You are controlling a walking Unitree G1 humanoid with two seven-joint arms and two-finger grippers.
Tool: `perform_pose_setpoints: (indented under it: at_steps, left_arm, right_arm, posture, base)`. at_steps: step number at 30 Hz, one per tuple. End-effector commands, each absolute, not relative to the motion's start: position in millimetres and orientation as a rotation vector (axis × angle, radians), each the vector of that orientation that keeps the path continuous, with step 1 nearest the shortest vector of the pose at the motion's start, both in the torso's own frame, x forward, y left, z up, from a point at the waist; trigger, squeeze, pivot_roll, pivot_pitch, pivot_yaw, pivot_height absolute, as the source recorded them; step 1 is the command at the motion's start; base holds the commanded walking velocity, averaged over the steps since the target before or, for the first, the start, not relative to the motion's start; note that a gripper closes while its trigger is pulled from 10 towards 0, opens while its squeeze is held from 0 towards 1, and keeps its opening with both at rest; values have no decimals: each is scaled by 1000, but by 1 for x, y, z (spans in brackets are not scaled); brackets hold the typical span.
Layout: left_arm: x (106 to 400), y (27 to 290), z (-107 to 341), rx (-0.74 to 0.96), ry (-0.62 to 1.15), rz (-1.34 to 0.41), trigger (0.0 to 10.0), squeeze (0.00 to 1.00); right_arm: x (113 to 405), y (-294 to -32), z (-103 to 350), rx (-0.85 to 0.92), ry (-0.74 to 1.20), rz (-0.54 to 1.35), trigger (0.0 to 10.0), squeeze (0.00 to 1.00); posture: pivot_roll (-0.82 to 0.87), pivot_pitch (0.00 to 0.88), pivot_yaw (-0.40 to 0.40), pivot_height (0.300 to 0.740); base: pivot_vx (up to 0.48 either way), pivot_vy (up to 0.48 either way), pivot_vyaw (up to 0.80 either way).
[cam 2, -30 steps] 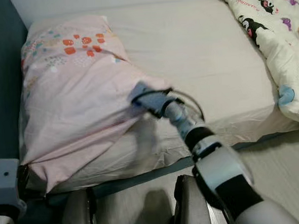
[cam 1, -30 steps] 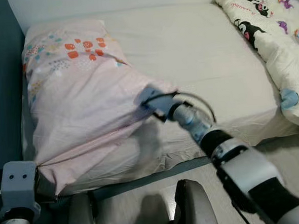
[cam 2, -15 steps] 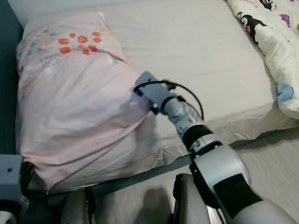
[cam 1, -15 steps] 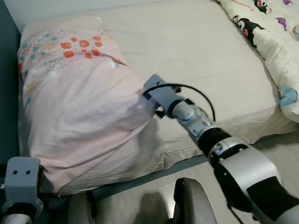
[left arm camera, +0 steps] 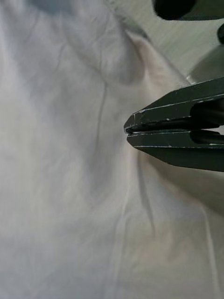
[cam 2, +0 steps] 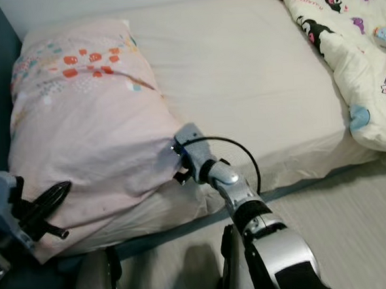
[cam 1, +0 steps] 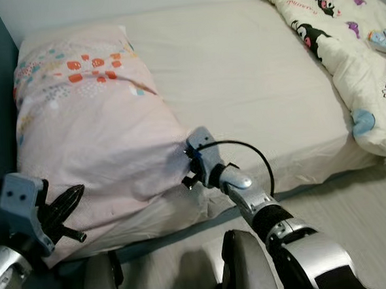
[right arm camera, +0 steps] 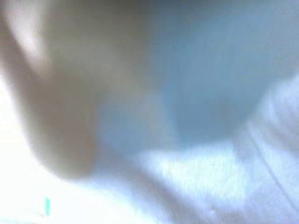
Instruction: Clean up the room
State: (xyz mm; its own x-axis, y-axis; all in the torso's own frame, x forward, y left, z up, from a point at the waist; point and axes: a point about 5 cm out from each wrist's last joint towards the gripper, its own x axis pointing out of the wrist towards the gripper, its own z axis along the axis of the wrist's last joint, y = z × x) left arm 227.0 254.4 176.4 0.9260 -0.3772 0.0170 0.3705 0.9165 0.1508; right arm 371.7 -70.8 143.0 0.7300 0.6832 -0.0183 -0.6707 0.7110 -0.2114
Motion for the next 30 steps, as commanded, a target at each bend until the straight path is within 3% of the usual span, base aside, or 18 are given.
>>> perform_pose_setpoints:
  at_steps: [1, 11, 13, 15, 17, 19, 24, 30]
  left_arm:
    - [221, 249, 166, 152, 30, -480, 10000, 0]
    - [213, 234, 149, 295, 191, -747, 10000, 0]
    - [237, 235, 135, 447, 200, -693, 10000, 0]
    - [237, 235, 135, 447, 200, -693, 10000, 0]
    - [269, 234, 134, 539, 127, -523, 10000, 0]
    - [274, 234, 134, 539, 116, -485, 10000, 0]
    - [283, 237, 131, 349, 96, -281, 10000, 0]
    - [271, 241, 118, 155, 71, -175, 10000, 0]
  right_arm:
    - [363, -75, 136, -161, -96, 755, 10000, 0]
    - [312, -72, 116, -1, -134, 954, 10000, 0]
    - [299, -80, 96, -22, -88, 927, 10000, 0]
    - [299, -80, 96, -22, -88, 927, 10000, 0]
    - [293, -87, 82, -41, -35, 882, 10000, 0]
    - [290, -89, 81, -44, -18, 878, 10000, 0]
    - [288, -107, 70, -97, 33, 735, 10000, 0]
    - [285, -118, 71, -86, 8, 619, 10000, 0]
  posture:
    - [82, 229, -97, 536]
    - [65, 224, -85, 536]
    - [49, 219, -74, 536]
    - [49, 219, -74, 536]
    - [37, 219, -65, 536]
    - [35, 217, -64, 536]
    - [25, 209, -62, 536]
    - [19, 200, -65, 536]
  base:
    - [0, 0, 0]
    - [0, 0, 0]
    - [0, 0, 0]
    - [0, 0, 0]
    - [0, 0, 0]
    - [0, 0, 0]
    - [0, 0, 0]
    - [0, 0, 0]
